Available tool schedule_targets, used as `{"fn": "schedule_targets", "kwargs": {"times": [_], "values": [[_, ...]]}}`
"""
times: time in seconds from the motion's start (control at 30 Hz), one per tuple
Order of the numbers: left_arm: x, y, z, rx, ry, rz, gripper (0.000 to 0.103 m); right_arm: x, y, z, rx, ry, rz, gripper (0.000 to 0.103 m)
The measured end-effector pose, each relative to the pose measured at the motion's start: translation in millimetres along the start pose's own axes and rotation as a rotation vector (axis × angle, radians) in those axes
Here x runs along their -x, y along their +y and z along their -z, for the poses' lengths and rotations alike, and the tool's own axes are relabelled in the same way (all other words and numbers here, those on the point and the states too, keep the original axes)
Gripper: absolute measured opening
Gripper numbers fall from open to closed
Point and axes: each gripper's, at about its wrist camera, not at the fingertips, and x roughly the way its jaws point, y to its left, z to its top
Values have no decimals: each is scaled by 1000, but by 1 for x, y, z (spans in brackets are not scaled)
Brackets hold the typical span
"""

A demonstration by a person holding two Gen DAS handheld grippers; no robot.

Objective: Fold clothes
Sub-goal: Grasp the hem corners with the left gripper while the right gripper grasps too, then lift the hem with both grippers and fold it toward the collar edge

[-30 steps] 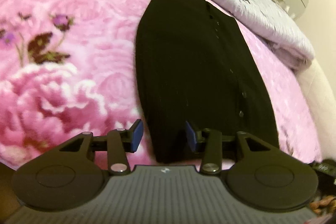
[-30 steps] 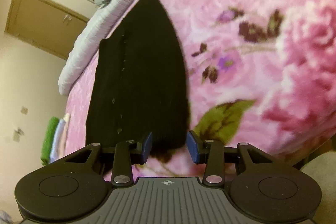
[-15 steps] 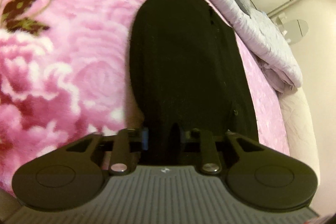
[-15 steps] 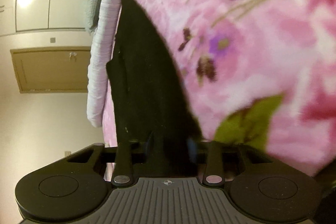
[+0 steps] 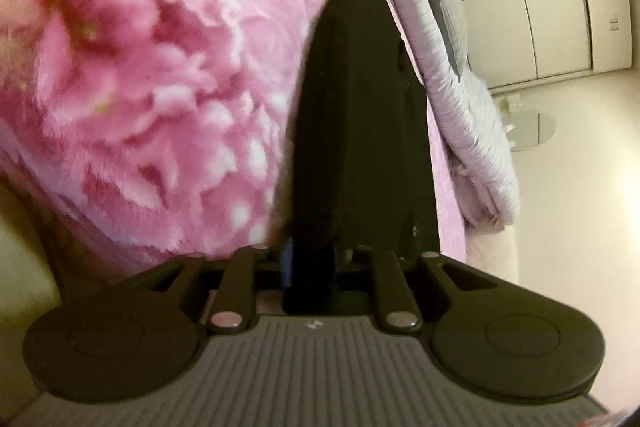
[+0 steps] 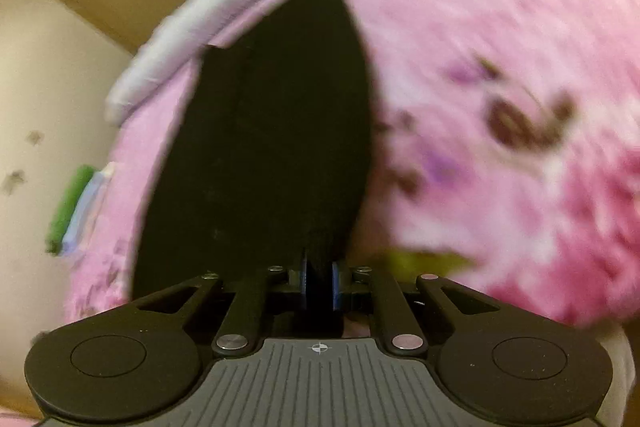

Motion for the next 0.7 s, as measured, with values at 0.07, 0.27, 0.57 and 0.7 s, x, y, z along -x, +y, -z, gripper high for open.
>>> {"fn": "schedule_targets", "kwargs": {"times": [0.07, 0.27, 0.57, 0.7], "values": [[3, -17, -4, -125, 0, -57, 26, 5, -20, 0, -118, -19, -99, 23], [-19, -32, -8, -181, 13, -72, 31, -13, -42, -17, -254, -39, -163, 58], [-1, -50, -1, -296, -3, -74, 8, -12, -19, -28, -167, -27, -211, 9], [20, -61, 15, -337, -11, -55, 8, 15, 1, -31, -104, -70, -237, 8]]}}
